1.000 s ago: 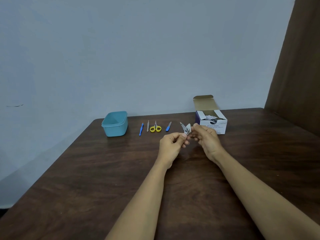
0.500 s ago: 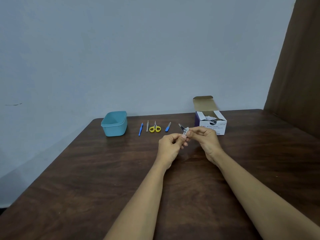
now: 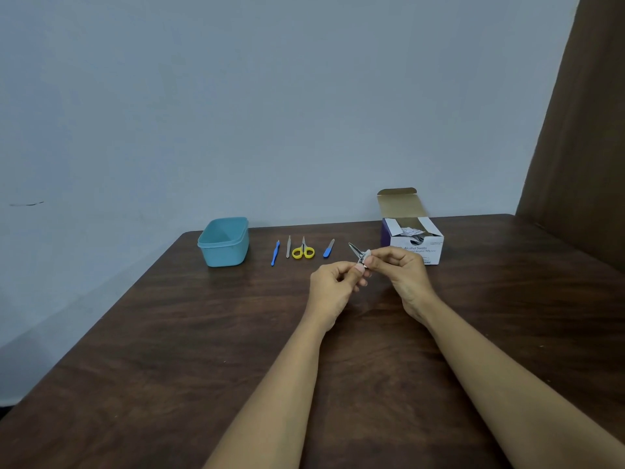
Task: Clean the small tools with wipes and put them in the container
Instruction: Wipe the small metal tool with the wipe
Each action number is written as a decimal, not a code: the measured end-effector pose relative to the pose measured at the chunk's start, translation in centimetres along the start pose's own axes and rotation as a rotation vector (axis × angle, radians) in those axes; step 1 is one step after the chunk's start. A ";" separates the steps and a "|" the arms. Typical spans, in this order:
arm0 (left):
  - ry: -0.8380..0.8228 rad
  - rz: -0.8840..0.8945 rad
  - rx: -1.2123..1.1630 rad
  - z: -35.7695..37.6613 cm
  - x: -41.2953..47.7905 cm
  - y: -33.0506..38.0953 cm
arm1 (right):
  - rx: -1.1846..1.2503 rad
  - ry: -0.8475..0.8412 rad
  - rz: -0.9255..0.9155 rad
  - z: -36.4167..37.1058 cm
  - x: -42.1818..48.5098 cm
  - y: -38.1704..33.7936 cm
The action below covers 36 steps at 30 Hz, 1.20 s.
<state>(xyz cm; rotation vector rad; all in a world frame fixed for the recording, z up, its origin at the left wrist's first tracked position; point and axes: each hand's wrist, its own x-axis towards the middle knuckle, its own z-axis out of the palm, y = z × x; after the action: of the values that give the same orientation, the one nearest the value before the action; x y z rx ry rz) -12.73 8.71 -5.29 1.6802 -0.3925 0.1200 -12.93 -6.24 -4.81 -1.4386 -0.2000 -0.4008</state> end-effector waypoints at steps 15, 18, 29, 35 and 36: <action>-0.005 0.012 -0.010 0.0 -0.2 0.4 | 0.054 -0.106 0.070 0.2 -0.1 -0.2; -0.009 0.010 0.002 0.0 -0.3 0.5 | 0.052 -0.101 0.086 0.0 -0.1 -0.2; -0.009 -0.012 -0.027 0.0 -0.4 0.7 | 0.021 -0.136 0.059 0.3 -0.3 -0.4; -0.003 -0.026 -0.037 0.2 -0.4 0.7 | -0.003 -0.085 0.055 0.4 -0.2 -0.2; -0.001 -0.032 -0.038 0.2 -0.4 0.7 | -0.004 -0.079 0.058 0.4 -0.1 -0.1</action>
<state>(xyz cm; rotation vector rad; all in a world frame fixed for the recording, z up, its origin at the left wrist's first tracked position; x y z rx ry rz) -13.36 8.50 -4.82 1.6478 -0.3663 0.0880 -13.06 -5.85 -4.68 -1.4620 -0.2207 -0.2969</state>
